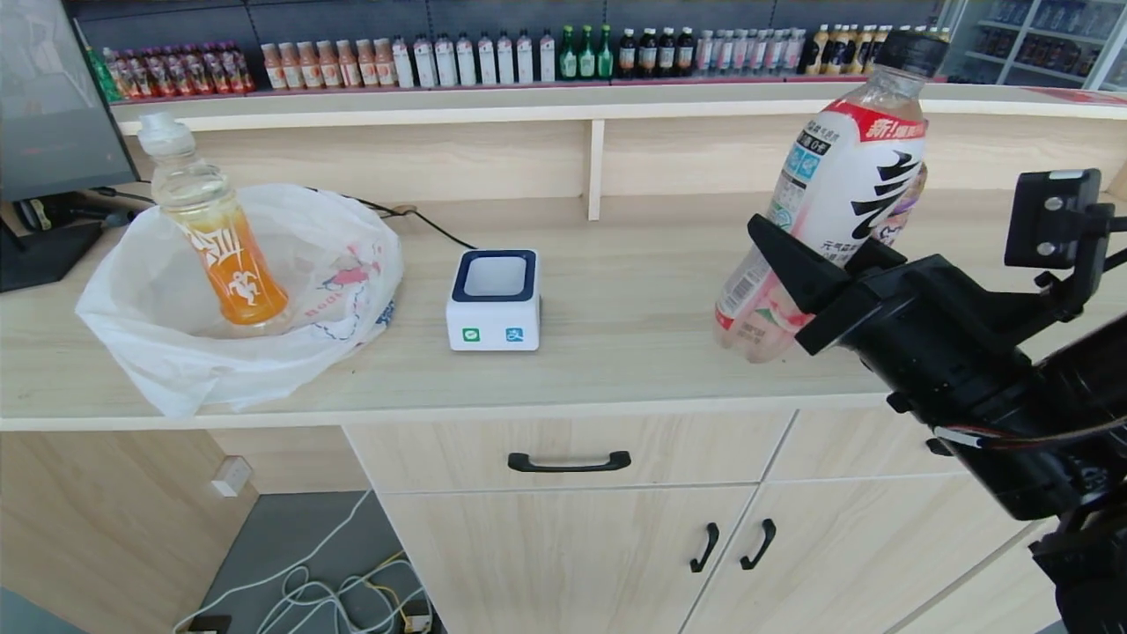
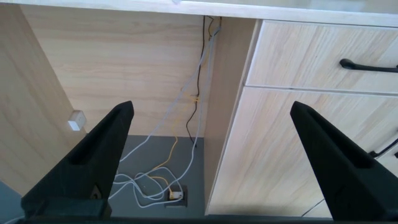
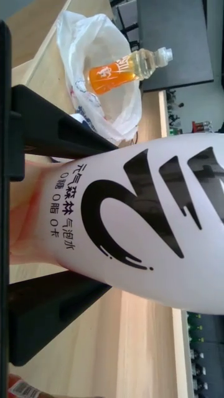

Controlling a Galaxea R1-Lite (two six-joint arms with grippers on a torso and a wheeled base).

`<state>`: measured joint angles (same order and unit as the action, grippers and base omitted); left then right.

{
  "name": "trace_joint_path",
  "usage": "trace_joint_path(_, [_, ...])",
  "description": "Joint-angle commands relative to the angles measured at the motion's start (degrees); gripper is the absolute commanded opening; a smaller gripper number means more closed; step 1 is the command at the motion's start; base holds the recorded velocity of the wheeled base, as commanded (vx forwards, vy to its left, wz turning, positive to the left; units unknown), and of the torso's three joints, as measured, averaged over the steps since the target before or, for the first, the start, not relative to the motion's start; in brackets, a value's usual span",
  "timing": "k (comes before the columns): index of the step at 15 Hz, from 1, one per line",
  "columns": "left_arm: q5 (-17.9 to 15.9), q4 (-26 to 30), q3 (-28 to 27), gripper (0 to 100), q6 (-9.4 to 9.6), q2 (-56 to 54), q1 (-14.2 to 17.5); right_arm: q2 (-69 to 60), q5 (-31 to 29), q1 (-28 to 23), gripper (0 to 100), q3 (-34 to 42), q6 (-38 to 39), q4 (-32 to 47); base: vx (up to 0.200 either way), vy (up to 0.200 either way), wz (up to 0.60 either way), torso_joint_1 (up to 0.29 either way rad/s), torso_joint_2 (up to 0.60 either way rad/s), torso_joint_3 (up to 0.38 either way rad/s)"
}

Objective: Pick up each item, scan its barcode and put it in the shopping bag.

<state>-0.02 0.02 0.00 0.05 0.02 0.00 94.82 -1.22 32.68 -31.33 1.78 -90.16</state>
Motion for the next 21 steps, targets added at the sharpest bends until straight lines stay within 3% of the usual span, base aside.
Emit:
trace_joint_path(1, [0.02,0.06,0.00,100,-0.05,-0.02,0.00,0.54,0.16,0.01,0,0.57,0.24,0.16,0.000,0.200,0.00,0.017,0.02,0.002])
trace_joint_path(18, [0.02,-0.02,0.00,100,0.04,-0.02,0.00,-0.07,-0.01,-1.31,0,-0.40,-0.37,0.16,0.000,0.200,0.00,0.002,0.00,0.002])
trace_joint_path(21, [0.02,-0.02,0.00,100,0.04,-0.02,0.00,-1.48,0.08,-1.57,0,-0.22,-0.29,0.16,0.000,0.000,0.00,0.000,0.00,0.000])
